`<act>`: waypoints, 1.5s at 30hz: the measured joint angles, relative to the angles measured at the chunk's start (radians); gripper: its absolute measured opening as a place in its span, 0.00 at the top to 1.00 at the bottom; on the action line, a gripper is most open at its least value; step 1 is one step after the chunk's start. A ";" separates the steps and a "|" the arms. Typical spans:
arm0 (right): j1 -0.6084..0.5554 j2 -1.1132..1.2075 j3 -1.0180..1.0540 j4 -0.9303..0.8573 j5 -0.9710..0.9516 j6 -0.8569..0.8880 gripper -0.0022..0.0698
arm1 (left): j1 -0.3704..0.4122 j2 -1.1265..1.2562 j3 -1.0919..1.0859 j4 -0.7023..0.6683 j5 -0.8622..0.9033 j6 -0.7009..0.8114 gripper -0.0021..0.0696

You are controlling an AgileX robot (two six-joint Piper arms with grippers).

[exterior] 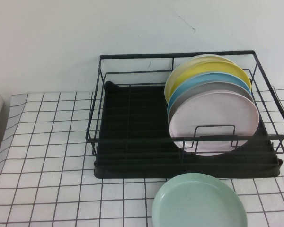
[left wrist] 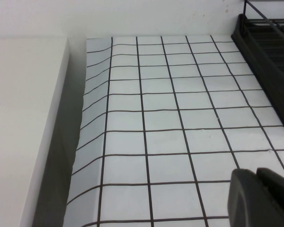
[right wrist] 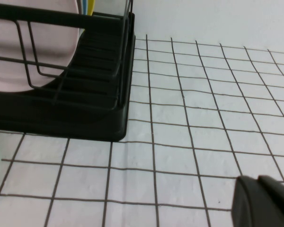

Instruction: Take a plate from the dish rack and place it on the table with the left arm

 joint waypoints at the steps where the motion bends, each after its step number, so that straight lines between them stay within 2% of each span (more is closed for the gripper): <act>1: 0.000 0.000 0.000 0.000 0.000 0.000 0.97 | 0.000 0.000 0.000 0.000 0.000 0.000 0.98; 5: 0.000 0.000 0.000 0.000 0.000 0.000 0.97 | 0.000 0.000 0.000 0.000 -0.007 0.000 0.98; 10: 0.000 0.000 0.000 0.000 0.000 0.000 0.97 | 0.000 0.000 0.005 0.000 -0.098 0.000 0.98; 18: 0.000 0.000 0.000 0.000 0.000 0.000 0.97 | 0.000 0.000 0.005 0.000 -0.512 -0.002 0.98; 25: 0.000 0.000 0.000 0.000 0.000 0.000 0.97 | 0.000 0.000 0.005 0.000 -0.772 -0.004 0.98; 28: 0.000 0.000 0.000 0.000 0.000 0.000 0.97 | 0.000 0.000 0.005 -0.046 -0.851 -0.004 0.98; 31: 0.000 0.000 0.000 0.000 0.000 0.000 0.97 | 0.000 -0.002 -0.035 -0.106 -0.704 -0.002 0.98; 34: 0.000 0.000 0.000 0.000 0.000 0.000 0.97 | 0.000 0.018 -0.159 -0.116 -0.411 0.009 0.98; 39: 0.000 0.000 0.000 0.000 0.000 0.000 0.97 | 0.000 0.209 -0.397 -0.121 -0.128 0.034 0.98; 42: 0.000 0.000 0.000 0.000 0.000 0.000 0.97 | 0.000 0.350 -0.535 -0.134 -0.002 0.088 0.98; 45: 0.000 0.000 0.000 0.000 0.000 0.000 0.97 | 0.000 0.486 -0.605 -0.213 -0.017 0.118 0.98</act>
